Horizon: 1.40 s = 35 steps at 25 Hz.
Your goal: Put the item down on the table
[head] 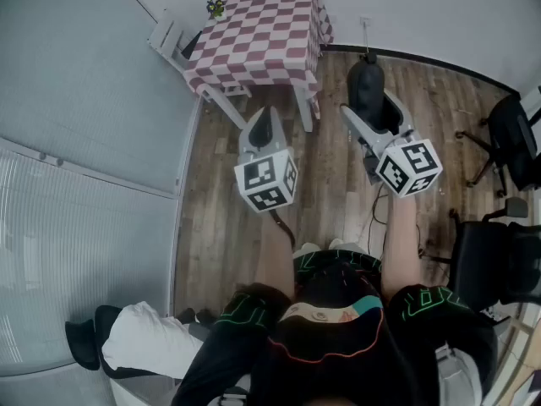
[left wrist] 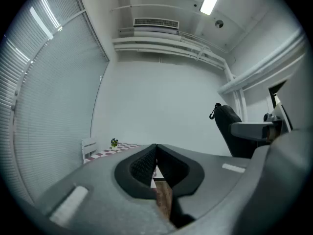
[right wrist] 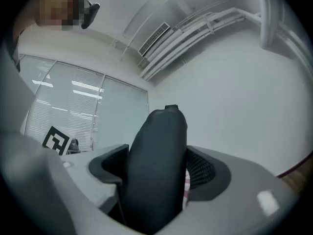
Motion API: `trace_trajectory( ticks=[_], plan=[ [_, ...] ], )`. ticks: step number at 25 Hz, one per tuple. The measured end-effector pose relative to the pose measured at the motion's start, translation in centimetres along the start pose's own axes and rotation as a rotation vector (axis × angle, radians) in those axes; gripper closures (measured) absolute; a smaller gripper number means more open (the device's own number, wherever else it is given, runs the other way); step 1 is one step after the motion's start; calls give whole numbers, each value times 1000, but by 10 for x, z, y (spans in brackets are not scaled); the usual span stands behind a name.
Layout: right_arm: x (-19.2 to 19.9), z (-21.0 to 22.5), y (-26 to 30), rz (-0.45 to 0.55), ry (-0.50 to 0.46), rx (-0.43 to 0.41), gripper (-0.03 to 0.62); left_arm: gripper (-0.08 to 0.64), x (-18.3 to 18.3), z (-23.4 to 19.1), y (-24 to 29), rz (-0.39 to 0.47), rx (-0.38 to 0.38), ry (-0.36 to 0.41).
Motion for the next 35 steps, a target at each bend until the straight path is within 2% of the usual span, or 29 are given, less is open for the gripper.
trace_trajectory(
  ticks=[7,11,21,35],
  plan=[
    [-6,-1,-10,-13,-73,-3,221,551,-7,8,-5,22,7,-3],
    [-2,0,-8,-78,-143,85,221,551,-8,17,-3,22,23,7],
    [-2,11,0,-90,-117,104,221,551,-10,8,-5,24,-7,19],
    [-7,7,24,-72,-99,57,221,551,-16,-6,-9,24,-47,55]
  ],
)
Point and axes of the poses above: the fingertips, and each gripper's own axes: y forward along the fingers, z to its right, x out of its underside, the point moved 8 cm from there along -y, backward along the fingers, and after that the axes turned 15 degrees about -z, right-handed, at the moved point
